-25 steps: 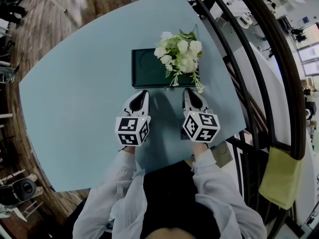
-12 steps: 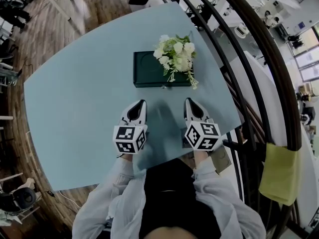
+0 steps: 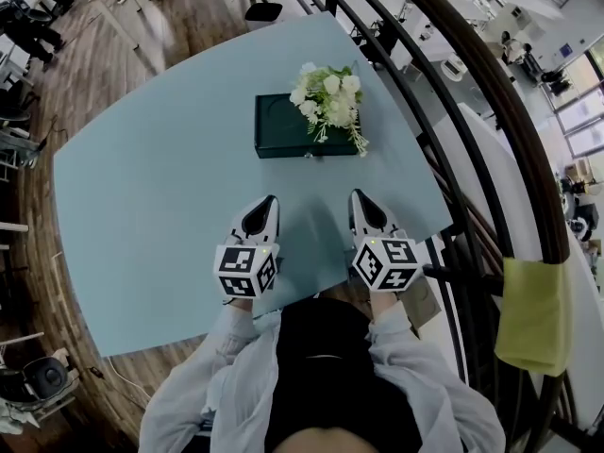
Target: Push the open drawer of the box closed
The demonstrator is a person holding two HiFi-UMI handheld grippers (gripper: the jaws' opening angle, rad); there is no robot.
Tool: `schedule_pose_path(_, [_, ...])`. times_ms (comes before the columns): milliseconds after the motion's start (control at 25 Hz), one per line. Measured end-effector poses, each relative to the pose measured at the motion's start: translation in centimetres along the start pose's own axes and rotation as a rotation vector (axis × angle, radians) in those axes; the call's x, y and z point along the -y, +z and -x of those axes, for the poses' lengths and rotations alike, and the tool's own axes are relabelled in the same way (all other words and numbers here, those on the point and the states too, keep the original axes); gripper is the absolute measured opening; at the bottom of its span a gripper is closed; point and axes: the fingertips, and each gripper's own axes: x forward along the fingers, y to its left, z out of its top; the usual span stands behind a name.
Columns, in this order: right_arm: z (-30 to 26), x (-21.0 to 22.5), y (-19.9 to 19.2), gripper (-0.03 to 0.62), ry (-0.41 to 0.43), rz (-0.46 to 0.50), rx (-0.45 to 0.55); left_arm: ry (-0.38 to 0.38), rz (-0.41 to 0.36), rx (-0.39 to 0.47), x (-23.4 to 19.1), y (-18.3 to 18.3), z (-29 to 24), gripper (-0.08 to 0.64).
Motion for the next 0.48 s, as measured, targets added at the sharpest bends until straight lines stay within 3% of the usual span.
schedule_pose_path(480, [5.0, -1.8, -0.1, 0.008, 0.037, 0.003, 0.063, -0.031, -0.014, 0.029, 1.4, -0.7, 4.1, 0.021])
